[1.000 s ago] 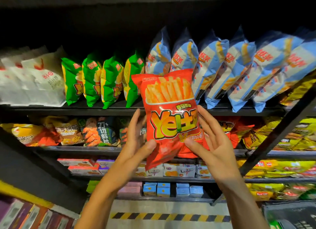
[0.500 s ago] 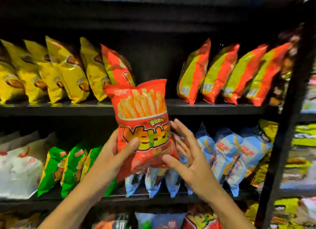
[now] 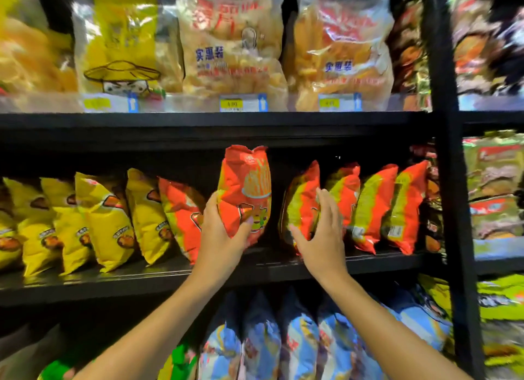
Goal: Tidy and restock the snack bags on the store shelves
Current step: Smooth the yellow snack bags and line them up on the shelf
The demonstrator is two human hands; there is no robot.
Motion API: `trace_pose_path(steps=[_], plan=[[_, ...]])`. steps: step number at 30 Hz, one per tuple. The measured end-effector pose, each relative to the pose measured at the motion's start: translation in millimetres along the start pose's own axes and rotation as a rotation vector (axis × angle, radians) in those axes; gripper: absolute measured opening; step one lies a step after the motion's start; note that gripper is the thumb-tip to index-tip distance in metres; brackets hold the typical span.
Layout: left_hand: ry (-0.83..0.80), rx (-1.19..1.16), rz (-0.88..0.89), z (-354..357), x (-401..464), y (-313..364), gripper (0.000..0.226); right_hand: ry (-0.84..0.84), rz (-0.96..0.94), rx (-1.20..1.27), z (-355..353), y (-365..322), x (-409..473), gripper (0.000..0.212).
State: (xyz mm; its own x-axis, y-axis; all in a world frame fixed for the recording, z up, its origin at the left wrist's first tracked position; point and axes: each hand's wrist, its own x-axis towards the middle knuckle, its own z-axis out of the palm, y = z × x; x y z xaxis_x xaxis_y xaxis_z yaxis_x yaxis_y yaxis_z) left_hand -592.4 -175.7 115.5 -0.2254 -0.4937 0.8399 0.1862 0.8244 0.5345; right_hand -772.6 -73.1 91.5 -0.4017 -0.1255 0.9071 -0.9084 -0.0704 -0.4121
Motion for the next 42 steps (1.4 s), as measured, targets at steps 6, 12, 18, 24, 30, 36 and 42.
trace_pose_path(steps=[6,12,18,24,30,36,42], plan=[[-0.029,0.283,-0.056,39.2,15.2,-20.0,0.085,-0.045,-0.017,-0.114,14.5,6.7,4.7,0.098],[-0.219,0.313,-0.212,54.9,27.2,-40.3,0.090,-0.080,0.002,-0.170,14.0,11.0,4.2,0.089],[-0.244,0.253,-0.369,63.8,40.2,-38.7,0.079,-0.065,-0.011,-0.174,14.2,10.0,2.4,0.071],[-0.263,0.284,-0.426,96.5,34.9,-35.2,0.085,-0.061,0.012,-0.173,14.7,13.7,2.7,0.080],[-0.292,0.350,-0.387,93.5,43.2,-39.2,0.081,-0.061,0.043,-0.141,16.7,17.2,1.9,0.079],[-0.265,0.347,-0.361,91.0,42.7,-42.0,0.075,-0.053,0.027,-0.121,17.2,19.9,0.3,0.072],[-0.288,0.346,-0.329,93.3,42.8,-41.1,0.075,-0.037,0.008,-0.111,16.3,20.8,-1.0,0.069]])
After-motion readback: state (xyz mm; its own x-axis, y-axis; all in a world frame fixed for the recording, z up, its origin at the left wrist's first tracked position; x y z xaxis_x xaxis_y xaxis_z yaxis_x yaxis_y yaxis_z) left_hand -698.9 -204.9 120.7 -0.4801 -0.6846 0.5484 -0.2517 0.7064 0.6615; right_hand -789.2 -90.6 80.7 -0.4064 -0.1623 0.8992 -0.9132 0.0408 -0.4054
